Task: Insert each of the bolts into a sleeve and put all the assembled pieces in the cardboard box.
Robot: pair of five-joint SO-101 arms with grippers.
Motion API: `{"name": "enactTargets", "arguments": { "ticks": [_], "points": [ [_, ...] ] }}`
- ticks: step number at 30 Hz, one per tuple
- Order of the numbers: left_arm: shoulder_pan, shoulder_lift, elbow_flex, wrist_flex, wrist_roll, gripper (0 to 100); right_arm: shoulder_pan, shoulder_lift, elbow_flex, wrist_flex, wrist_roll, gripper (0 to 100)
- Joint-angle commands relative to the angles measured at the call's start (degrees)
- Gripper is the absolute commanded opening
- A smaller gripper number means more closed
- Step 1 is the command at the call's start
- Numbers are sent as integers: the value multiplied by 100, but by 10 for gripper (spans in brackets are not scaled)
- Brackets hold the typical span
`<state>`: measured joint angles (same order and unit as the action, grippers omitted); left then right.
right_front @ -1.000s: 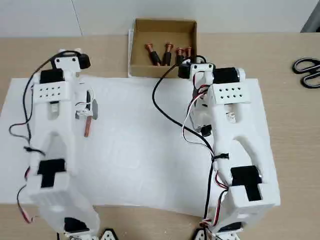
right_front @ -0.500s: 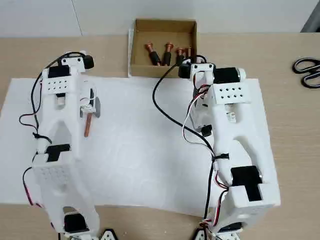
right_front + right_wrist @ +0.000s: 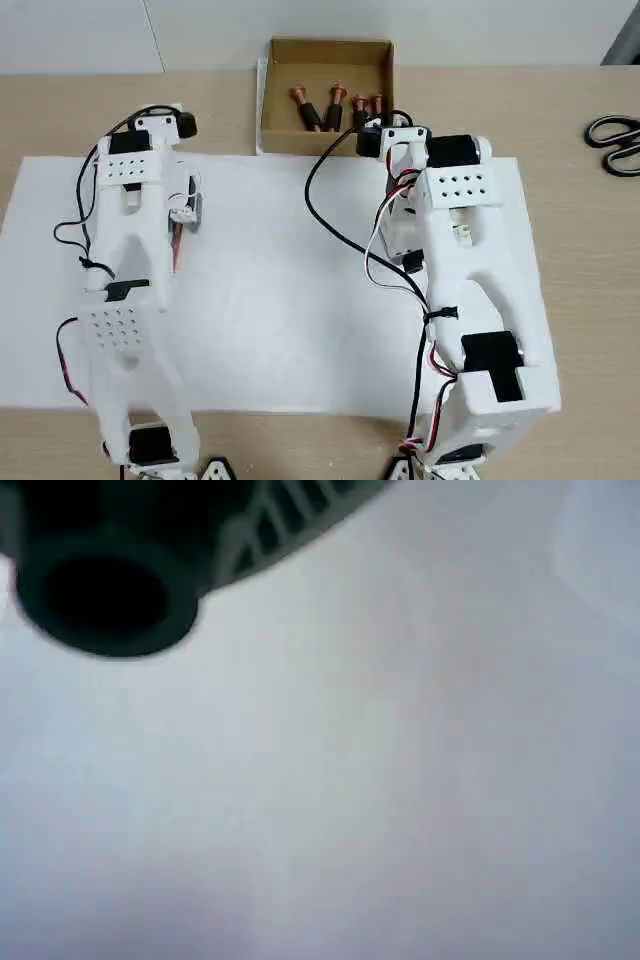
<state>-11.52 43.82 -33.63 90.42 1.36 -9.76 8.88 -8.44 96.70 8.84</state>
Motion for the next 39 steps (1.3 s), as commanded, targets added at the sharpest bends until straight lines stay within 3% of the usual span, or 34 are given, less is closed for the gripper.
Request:
{"name": "enactTargets", "arguments": {
  "ticks": [1,24,32,39],
  "points": [
    [-35,-35,-242,-53,-26,39,31,-330,-229,66,53,5],
    [501,-844,-1209,1002,-26,6,13,-400,220,-75,53,5],
    [527,-2259,-488,1002,-18,6,4,-1675,-62,84,26,4],
    [536,-4026,347,993,-18,6,-576,-2976,-53,101,18,4]
  ]
}}
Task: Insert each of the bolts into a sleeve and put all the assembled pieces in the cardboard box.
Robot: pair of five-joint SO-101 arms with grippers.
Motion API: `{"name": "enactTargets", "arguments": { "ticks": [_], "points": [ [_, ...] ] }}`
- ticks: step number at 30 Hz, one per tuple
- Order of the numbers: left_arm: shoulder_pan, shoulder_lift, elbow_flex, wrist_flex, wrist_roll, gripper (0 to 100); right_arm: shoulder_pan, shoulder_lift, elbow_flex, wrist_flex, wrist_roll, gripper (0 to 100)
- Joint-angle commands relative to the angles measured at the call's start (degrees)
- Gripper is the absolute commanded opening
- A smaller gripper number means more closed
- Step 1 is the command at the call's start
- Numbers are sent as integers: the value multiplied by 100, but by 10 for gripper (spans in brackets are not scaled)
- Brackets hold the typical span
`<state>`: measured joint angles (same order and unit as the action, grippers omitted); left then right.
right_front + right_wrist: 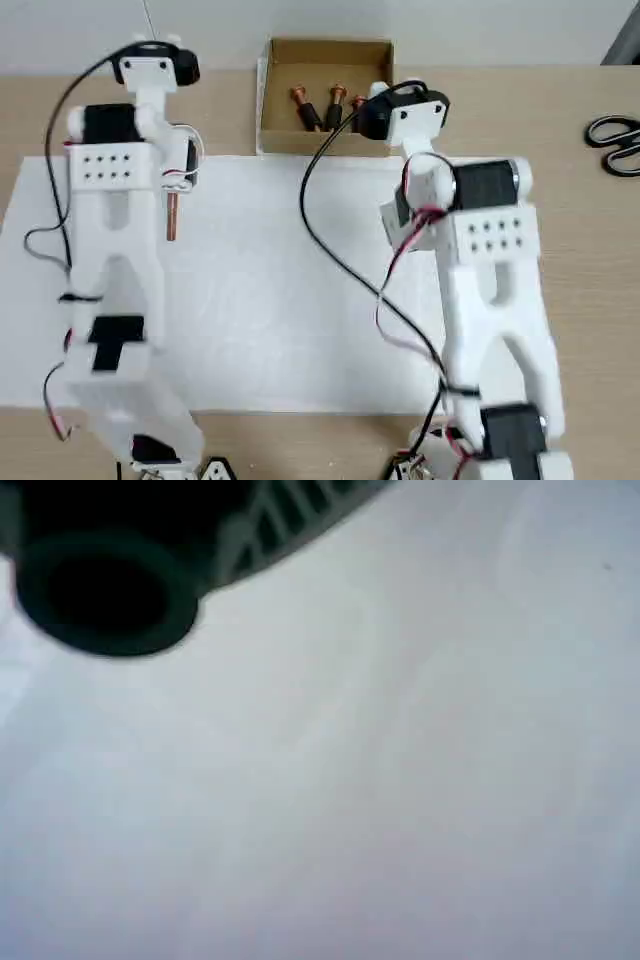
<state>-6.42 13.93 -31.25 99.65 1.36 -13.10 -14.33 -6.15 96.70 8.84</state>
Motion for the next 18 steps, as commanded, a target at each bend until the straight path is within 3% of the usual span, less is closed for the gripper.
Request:
{"name": "enactTargets", "arguments": {
  "ticks": [1,7,12,18],
  "points": [
    [26,-1336,180,62,53,6,-356,-822,-281,101,18,4],
    [26,-2954,857,-457,879,6,-1051,-1552,-158,66,9,4],
    [35,-4018,1895,-1090,1310,6,-1147,-1824,202,66,-9,5],
    [756,-5020,3319,-1741,1670,6,-1174,-2387,237,-470,-914,4]
  ]
}}
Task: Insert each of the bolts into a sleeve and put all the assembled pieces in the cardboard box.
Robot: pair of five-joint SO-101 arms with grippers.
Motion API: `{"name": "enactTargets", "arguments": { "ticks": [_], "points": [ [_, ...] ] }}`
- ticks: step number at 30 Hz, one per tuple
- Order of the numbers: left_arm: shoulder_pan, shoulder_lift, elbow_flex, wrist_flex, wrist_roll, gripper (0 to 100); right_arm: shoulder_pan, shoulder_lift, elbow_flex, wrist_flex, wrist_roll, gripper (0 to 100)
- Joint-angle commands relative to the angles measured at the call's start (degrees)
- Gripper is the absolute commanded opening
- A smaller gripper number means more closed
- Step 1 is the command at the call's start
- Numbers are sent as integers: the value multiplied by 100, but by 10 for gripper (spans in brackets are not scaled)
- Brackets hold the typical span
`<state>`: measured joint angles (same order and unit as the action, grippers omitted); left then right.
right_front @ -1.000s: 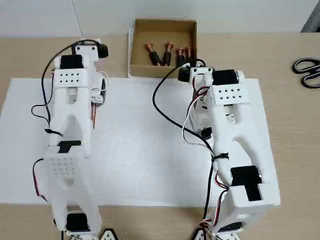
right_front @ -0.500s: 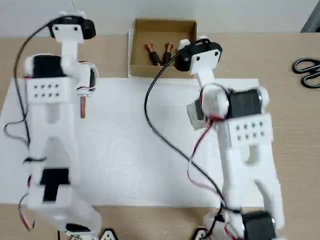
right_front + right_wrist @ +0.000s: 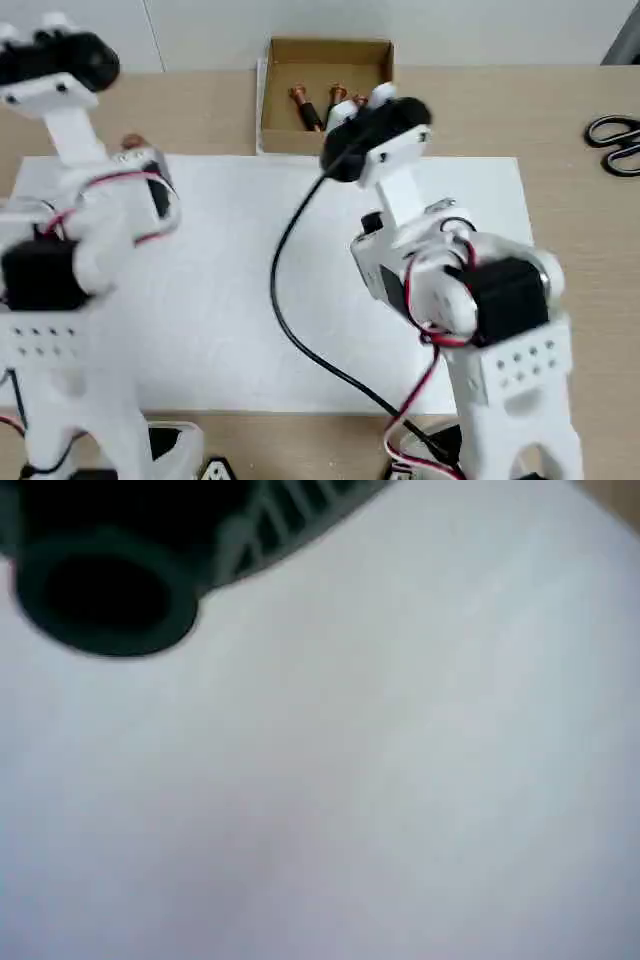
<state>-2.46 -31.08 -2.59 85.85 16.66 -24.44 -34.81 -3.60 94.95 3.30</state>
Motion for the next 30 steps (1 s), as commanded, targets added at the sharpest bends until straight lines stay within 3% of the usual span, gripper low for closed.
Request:
{"name": "enactTargets", "arguments": {
  "ticks": [1,5,10,23,30],
  "points": [
    [484,-659,611,-466,176,6,-40,-409,0,-382,-422,4],
    [651,-1029,1138,-1116,624,6,-40,-602,510,-743,-484,4],
    [668,-1187,1587,-1512,967,6,-40,-1121,1319,-1174,-1090,4],
    [686,-1213,1657,-1916,967,6,-40,-3459,5758,-5059,-492,4],
    [1802,-1178,1780,-2075,967,6,-127,-4646,7174,-5789,-492,4]
  ]
}}
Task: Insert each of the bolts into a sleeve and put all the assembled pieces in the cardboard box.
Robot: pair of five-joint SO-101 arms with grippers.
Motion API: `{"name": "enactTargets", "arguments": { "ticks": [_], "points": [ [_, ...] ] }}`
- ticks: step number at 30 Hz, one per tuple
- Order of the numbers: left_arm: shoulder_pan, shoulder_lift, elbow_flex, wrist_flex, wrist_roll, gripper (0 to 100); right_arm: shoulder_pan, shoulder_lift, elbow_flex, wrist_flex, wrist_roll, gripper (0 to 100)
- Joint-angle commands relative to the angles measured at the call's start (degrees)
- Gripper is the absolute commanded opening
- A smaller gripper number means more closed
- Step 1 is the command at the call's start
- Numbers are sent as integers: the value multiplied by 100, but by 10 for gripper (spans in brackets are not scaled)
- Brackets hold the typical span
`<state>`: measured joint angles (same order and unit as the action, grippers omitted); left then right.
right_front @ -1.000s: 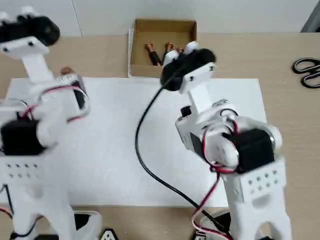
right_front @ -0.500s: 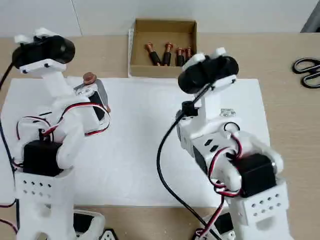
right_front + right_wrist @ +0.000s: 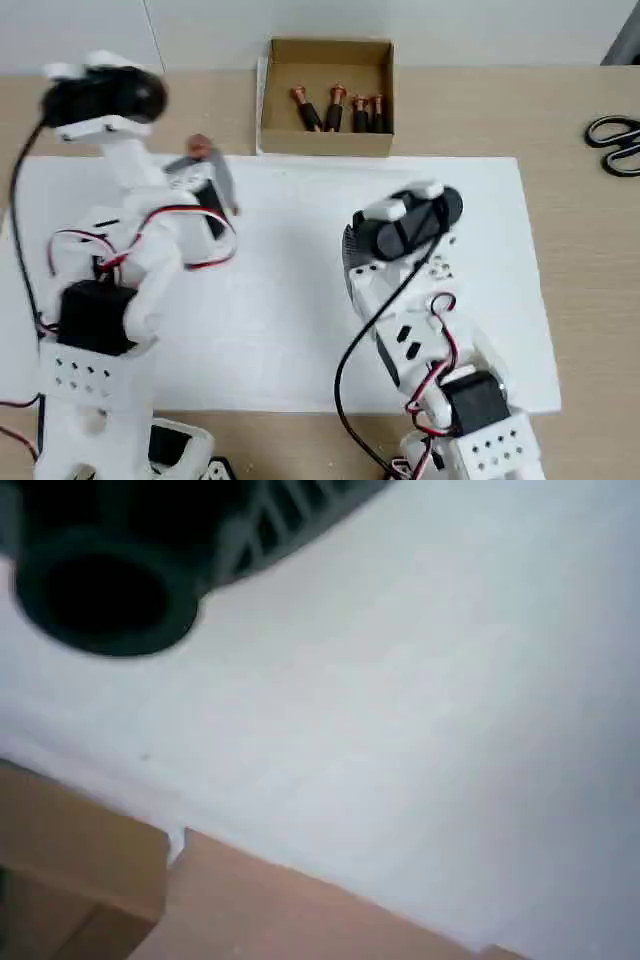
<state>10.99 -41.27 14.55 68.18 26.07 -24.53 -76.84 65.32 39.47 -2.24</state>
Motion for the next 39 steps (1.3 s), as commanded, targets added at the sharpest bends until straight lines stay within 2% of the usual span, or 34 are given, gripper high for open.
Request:
{"name": "enactTargets", "arguments": {
  "ticks": [1,5,11,20,25,30,39],
  "points": [
    [598,-158,207,-457,26,6,-198,-576,440,-224,62,4],
    [756,-185,848,-1160,26,6,-558,-1059,1116,-259,62,4],
    [1055,-202,1349,-1864,26,6,-637,-1727,1811,-268,70,4],
    [1741,-202,1376,-1758,26,6,-646,-2264,2180,-268,70,4],
    [1767,-202,1684,-1723,26,6,-646,-2264,2180,-268,70,4],
    [1767,-202,2123,-2066,35,6,-646,-2264,2180,-268,70,4],
    [1732,-211,1982,-2092,325,6,-646,-2264,2180,-268,62,4]
  ]
}}
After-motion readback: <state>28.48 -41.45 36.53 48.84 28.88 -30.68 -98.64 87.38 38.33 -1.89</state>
